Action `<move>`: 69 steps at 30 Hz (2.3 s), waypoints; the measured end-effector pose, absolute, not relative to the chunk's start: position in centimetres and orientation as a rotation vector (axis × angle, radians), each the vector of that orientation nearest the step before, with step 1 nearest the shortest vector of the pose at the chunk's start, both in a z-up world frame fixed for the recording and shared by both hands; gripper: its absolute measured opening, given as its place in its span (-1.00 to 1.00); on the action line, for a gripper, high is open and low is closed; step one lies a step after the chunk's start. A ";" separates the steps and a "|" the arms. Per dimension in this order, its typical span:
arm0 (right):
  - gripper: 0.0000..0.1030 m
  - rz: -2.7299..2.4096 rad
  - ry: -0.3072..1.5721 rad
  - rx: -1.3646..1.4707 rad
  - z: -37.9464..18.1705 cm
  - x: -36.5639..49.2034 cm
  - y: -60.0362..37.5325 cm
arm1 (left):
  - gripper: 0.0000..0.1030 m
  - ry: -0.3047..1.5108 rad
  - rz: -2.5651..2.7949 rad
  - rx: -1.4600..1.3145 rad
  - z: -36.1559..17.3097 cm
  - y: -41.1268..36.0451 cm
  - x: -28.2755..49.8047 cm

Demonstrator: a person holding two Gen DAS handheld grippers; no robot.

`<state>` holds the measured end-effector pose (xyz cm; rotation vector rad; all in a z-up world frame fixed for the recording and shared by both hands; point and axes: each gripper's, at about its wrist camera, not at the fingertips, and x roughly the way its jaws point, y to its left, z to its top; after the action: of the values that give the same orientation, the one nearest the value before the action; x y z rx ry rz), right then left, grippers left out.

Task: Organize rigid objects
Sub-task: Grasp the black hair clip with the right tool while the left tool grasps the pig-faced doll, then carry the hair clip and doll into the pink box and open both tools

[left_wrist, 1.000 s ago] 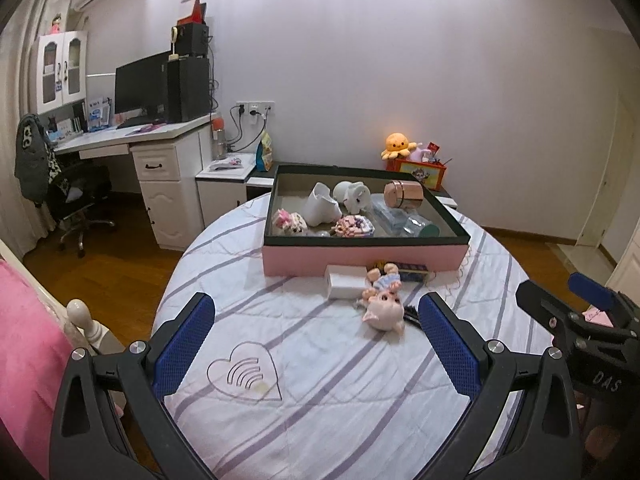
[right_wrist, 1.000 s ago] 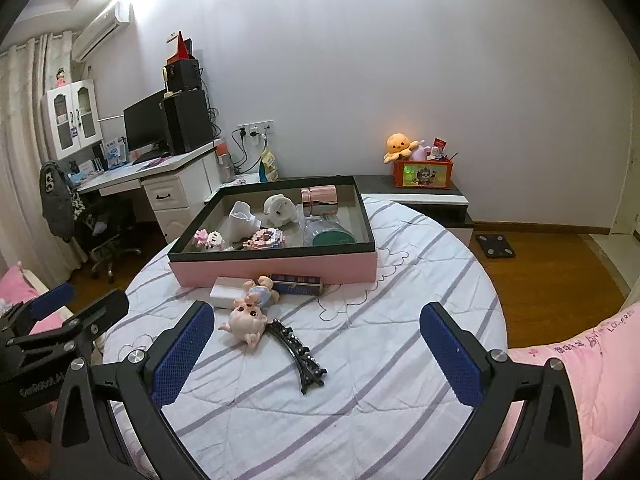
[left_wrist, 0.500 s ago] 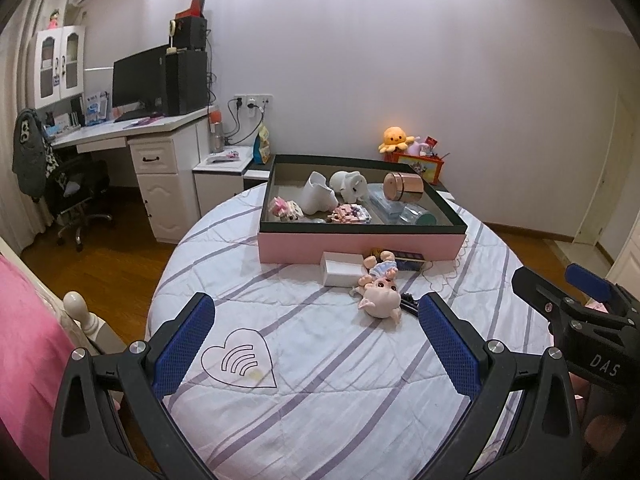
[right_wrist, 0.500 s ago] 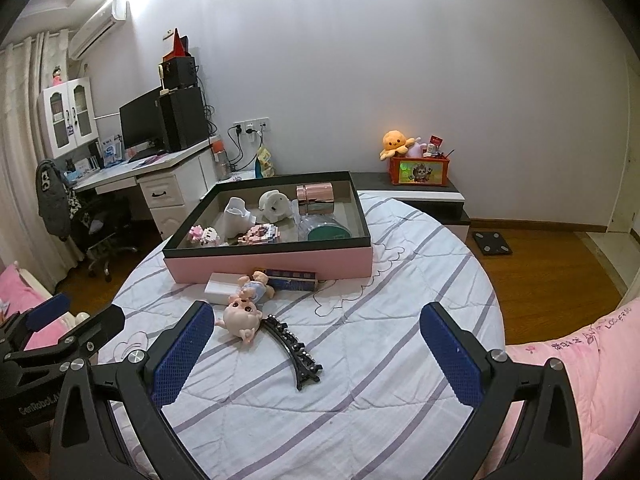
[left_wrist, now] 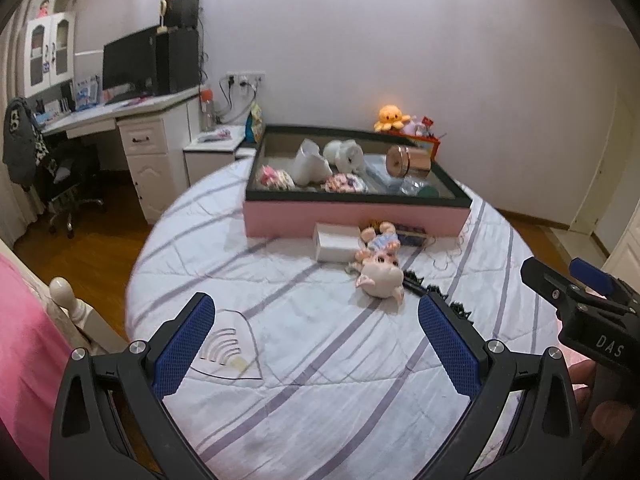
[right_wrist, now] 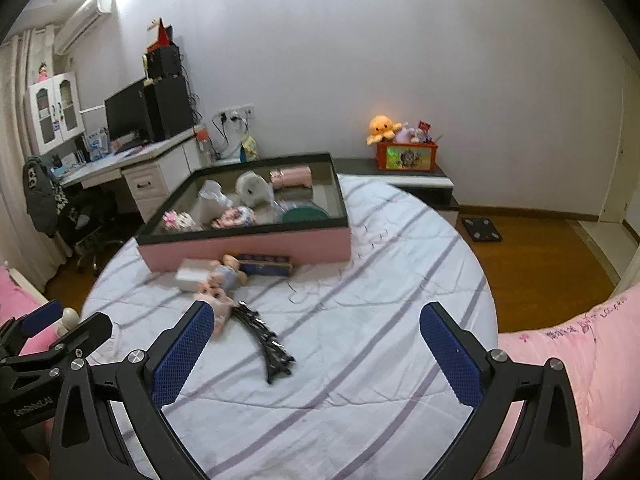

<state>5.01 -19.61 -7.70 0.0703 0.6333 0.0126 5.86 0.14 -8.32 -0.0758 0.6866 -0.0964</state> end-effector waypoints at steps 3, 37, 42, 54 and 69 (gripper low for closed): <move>1.00 0.006 0.664 0.062 -8.9 5.7 -20.1 | 1.00 0.721 -0.115 -0.077 -9.5 -0.5 7.0; -0.63 0.139 0.839 -0.052 -15.2 13.1 -20.1 | 1.00 0.853 -0.167 -0.005 -13.5 -5.5 14.7; -0.63 0.149 0.839 -0.029 -15.2 13.3 -20.4 | 0.45 0.912 -0.148 -0.029 -14.7 -5.9 16.9; -0.62 0.175 0.833 0.063 -14.8 12.1 -21.5 | 0.00 0.878 -0.250 -0.103 -13.9 -4.6 14.5; -0.62 0.251 0.762 0.086 -11.3 10.3 -20.2 | 0.00 0.773 -0.227 -0.116 -10.2 -1.7 11.6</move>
<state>10.32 -20.23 -11.26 0.0857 0.7621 0.2510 11.61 -1.70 -10.23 -0.1157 0.7730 -0.2273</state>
